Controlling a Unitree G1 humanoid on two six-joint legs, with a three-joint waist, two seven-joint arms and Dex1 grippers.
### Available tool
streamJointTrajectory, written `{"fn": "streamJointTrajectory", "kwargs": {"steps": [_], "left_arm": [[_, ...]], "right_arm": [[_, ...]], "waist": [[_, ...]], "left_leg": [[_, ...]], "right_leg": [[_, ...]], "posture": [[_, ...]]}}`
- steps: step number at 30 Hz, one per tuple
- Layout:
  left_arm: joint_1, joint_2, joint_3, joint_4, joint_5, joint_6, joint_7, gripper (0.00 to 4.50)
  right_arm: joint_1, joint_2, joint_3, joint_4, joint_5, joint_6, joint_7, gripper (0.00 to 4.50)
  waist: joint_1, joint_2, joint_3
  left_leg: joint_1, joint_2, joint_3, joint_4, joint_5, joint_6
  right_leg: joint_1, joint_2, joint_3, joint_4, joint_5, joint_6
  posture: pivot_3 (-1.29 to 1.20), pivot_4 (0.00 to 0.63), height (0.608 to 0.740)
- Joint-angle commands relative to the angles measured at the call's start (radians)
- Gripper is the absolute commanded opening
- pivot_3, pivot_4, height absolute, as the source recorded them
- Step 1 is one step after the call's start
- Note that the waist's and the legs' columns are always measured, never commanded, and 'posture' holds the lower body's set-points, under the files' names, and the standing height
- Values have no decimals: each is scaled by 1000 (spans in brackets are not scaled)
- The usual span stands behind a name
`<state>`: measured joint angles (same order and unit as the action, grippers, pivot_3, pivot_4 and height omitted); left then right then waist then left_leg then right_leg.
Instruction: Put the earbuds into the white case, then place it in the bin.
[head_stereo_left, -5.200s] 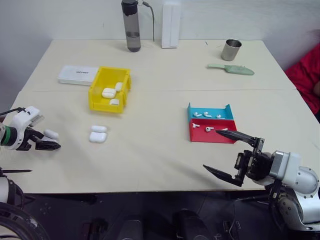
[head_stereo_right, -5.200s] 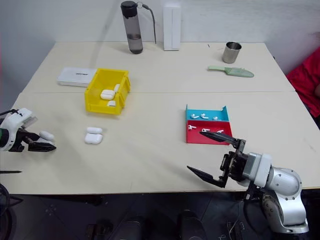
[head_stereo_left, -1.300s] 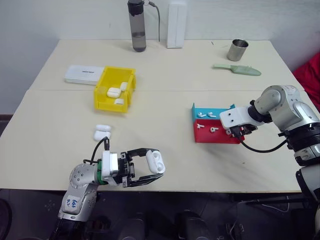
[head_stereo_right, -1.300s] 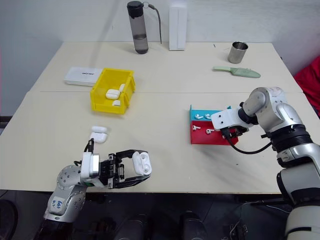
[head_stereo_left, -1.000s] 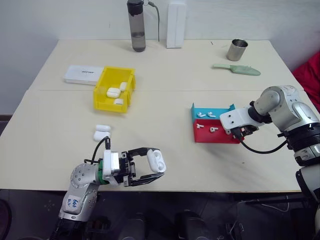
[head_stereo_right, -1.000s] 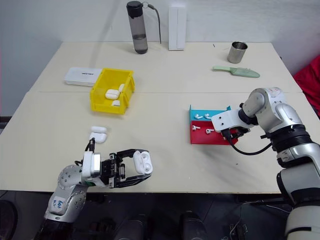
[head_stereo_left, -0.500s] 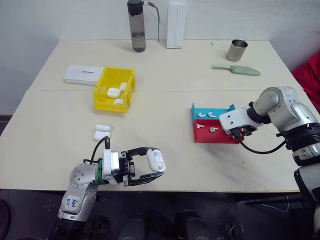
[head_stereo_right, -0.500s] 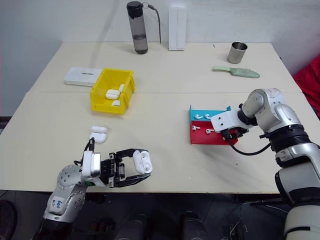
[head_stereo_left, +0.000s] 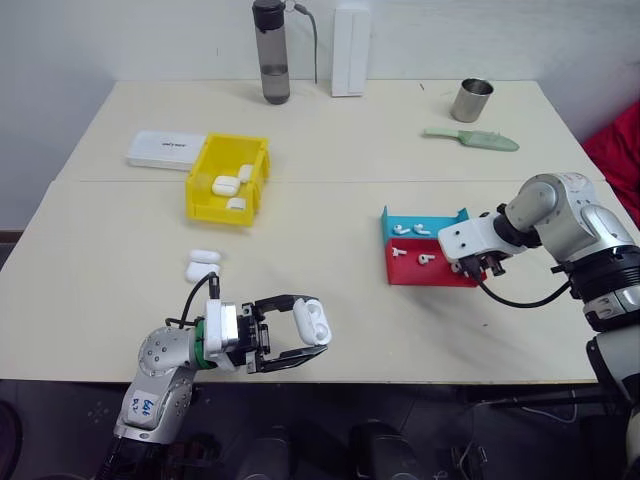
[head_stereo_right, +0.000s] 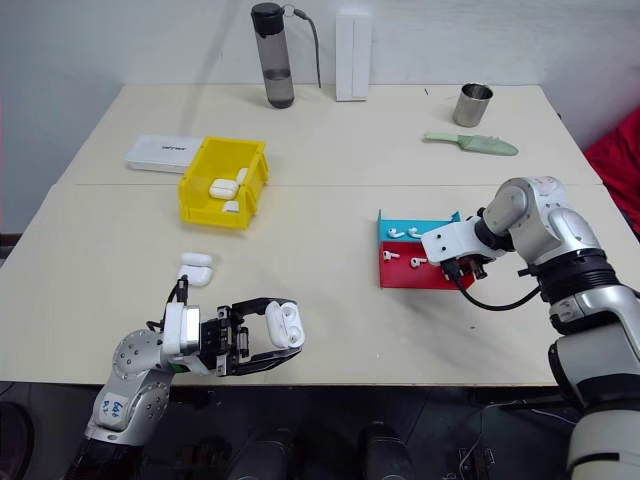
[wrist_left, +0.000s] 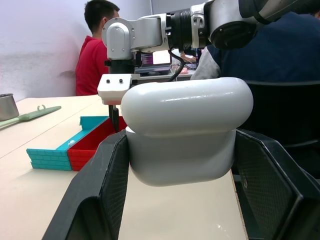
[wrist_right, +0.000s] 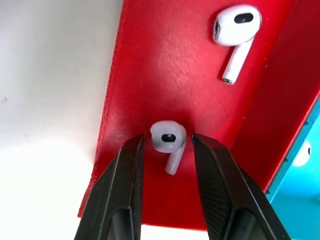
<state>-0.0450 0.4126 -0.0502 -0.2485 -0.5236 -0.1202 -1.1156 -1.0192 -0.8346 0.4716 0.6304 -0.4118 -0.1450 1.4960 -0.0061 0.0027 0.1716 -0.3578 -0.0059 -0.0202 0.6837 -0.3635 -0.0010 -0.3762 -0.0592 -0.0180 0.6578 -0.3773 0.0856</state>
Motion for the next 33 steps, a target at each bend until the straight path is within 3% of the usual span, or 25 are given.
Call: {"fn": "streamJointTrajectory", "kwargs": {"steps": [1,20,24,33], "left_arm": [[4,9,4,-34,-9,-10,-1,2814],[1,8,3,-28,-6,-13,-3,2814],[5,9,7,-27,-6,-15,-3,2814],[1,11,8,-18,-7,-20,-11,2814]], "right_arm": [[15,5,-16,-35,28,41,45,1463],[6,-5,-1,9,-8,15,23,1463],[6,-5,-3,14,-13,7,12,301],[8,-9,-15,5,0,7,17,301]], "waist": [[0,0,0],[0,0,0],[0,0,0],[0,0,0]], "left_leg": [[0,0,0,0,0,0],[0,0,0,0,0,0],[0,0,0,0,0,0],[0,0,0,0,0,0]], "right_leg": [[0,0,0,0,0,0],[0,0,0,0,0,0],[1,0,0,0,0,0],[1,0,0,0,0,0]], "posture": [[0,150,740],[0,150,740],[0,150,740],[0,150,740]]}}
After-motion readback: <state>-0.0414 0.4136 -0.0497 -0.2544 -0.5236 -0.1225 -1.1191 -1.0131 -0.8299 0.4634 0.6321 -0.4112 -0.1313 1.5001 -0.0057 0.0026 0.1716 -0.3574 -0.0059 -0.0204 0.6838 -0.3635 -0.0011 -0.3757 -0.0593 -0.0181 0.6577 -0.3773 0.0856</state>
